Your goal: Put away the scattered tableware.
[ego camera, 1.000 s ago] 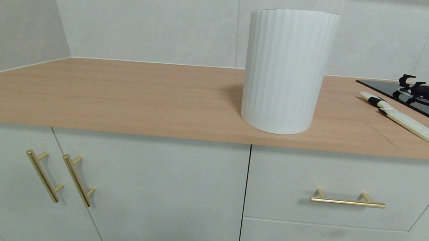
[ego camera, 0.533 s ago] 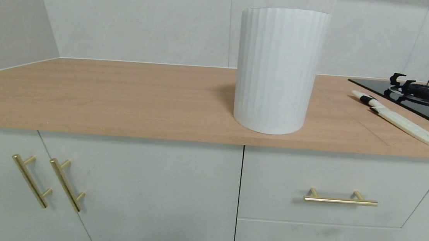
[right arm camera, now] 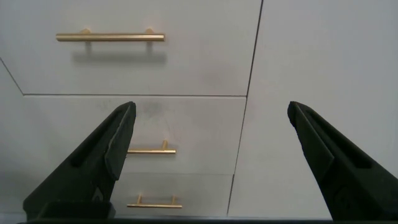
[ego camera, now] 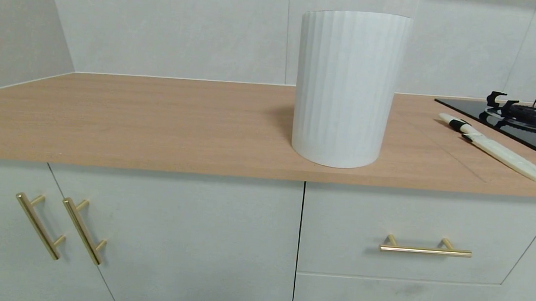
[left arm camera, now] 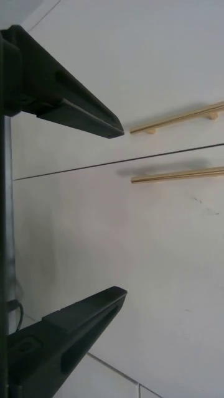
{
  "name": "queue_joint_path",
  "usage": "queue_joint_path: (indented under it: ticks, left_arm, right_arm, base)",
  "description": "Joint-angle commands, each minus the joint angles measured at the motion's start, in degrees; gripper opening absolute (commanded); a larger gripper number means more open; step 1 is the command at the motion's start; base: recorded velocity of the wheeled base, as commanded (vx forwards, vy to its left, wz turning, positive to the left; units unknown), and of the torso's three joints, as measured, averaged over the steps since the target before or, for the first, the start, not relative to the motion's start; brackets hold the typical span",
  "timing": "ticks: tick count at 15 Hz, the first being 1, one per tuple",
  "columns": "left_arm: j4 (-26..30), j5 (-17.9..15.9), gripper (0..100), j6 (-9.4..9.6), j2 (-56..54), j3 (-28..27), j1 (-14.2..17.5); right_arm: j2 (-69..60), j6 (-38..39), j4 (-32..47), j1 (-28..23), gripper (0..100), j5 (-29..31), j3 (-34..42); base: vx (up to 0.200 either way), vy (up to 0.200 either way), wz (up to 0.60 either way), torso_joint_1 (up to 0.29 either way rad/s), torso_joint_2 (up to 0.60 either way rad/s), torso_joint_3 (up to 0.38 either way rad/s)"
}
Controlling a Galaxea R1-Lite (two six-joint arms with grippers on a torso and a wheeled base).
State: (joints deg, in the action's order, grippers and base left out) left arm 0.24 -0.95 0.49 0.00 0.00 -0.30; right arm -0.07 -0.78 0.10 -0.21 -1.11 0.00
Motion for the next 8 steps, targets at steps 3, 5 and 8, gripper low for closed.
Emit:
queue_joint_path:
  ticks: [3,5,8]
  left_arm:
    - [0.0,0.0,100,-0.05,0.0,0.0,0.0]
    - [0.0,0.0,100,-0.14,0.0,0.0,0.0]
    - [0.0,0.0,100,-0.22,0.0,0.0,0.0]
  right_arm:
    - [0.1,0.0,0.0,0.0,100,0.1,0.0]
    - [0.1,0.0,0.0,0.0,100,0.1,0.0]
    - [0.1,0.0,0.0,0.0,100,0.1,0.0]
  base:
    - [0.0,-0.2,0.0,0.007,0.0,0.001]
    - [0.0,-0.1,0.0,0.001,0.0,0.004]
    - [0.0,0.0,0.0,0.0,0.0,0.0]
